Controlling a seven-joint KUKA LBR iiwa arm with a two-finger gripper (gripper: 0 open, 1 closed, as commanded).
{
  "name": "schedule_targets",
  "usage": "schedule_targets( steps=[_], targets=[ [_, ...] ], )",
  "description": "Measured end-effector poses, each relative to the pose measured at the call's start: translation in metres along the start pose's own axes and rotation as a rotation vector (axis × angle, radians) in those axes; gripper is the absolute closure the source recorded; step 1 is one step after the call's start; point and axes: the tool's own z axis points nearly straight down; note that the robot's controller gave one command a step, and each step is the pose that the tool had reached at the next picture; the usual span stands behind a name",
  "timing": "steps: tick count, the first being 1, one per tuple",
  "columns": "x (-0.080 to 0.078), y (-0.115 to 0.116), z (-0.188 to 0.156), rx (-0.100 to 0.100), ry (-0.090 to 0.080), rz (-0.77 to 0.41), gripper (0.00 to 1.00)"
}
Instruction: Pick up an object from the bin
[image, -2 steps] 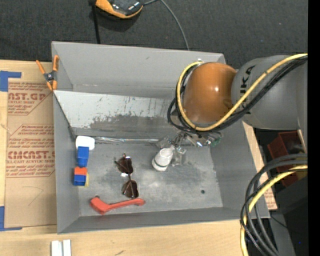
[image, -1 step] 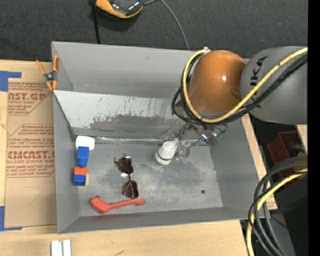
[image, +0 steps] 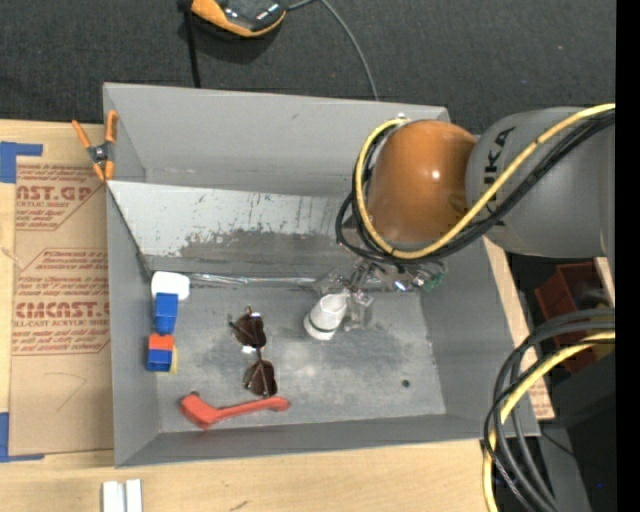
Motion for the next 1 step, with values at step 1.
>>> schedule_targets(
  steps=[1],
  targets=[
    [-0.0046, -0.0027, -0.0819, 0.013, -0.013, 0.002, 1.00]
  ],
)
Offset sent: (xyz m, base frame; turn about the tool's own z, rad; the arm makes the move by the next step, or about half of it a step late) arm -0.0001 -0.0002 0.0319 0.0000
